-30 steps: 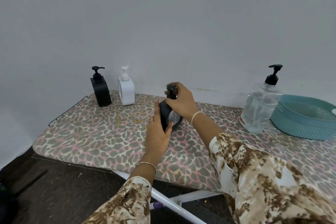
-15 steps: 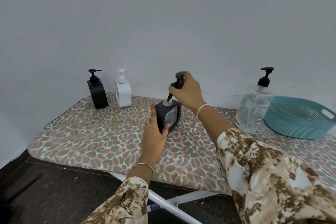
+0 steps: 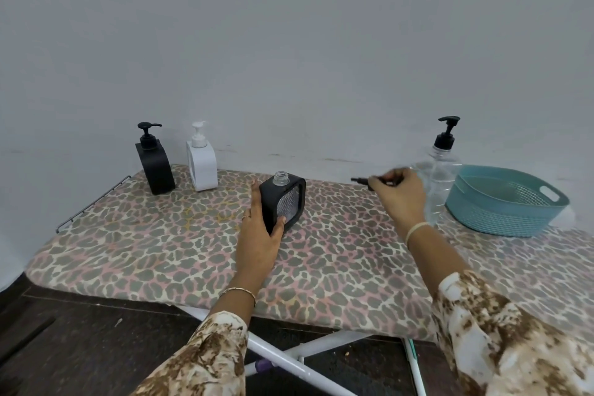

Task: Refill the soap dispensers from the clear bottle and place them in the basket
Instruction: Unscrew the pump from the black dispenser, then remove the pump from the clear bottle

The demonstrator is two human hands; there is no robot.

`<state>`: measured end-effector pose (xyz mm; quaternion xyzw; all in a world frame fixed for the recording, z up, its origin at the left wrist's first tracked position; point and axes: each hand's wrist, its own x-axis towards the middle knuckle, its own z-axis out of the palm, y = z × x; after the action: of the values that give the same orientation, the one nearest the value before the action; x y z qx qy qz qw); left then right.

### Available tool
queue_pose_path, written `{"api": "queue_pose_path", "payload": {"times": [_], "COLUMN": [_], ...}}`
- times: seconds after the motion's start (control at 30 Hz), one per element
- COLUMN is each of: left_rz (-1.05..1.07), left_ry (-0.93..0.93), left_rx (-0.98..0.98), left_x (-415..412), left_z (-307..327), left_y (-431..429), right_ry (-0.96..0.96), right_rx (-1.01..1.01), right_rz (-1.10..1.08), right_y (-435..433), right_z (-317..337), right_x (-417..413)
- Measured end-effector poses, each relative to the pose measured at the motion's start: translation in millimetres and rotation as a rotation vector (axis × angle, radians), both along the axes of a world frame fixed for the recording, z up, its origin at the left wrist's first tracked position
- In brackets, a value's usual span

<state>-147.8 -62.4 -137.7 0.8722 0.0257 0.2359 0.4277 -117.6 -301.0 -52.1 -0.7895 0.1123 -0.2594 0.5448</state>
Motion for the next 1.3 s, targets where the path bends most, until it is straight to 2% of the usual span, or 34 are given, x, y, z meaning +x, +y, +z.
{"api": "queue_pose_path", "payload": {"times": [0.2, 0.47, 0.6, 0.67, 0.8, 0.9, 1.07, 1.17, 1.3], "left_rz": [0.006, 0.008, 0.023, 0.098, 0.205, 0.104, -0.115, -0.216, -0.418], "left_ry": [-0.005, -0.013, 0.015, 0.002, -0.152, -0.315, -0.386, -0.292, 0.016], "left_rx": [-0.011, -0.001, 0.001, 0.024, 0.104, 0.189, 0.187, 0.167, 0.165], "left_x": [-1, -6, -6, -7, -13, -10, 9, 24, 47], "left_z": [0, 4, 8, 11, 35, 57, 79, 86, 82], "left_y": [0, -2, -4, -6, -24, -51, -113, -149, -187], "right_ry": [0.152, 0.191, 0.090, -0.002, -0.226, -0.324, -0.219, -0.147, -0.105], "right_rx": [-0.072, -0.193, -0.195, -0.204, -0.219, -0.238, -0.202, -0.229, -0.233], "right_rz": [-0.051, -0.028, -0.041, -0.082, -0.188, -0.292, -0.280, -0.232, -0.141], "right_y": [-6, -3, -4, -6, -15, -26, -58, -76, -94], "right_z": [-63, -75, -61, -48, -21, -3, 18, 29, 36], "right_x": [-18, -27, -30, -31, -29, -21, 5, 19, 37]}}
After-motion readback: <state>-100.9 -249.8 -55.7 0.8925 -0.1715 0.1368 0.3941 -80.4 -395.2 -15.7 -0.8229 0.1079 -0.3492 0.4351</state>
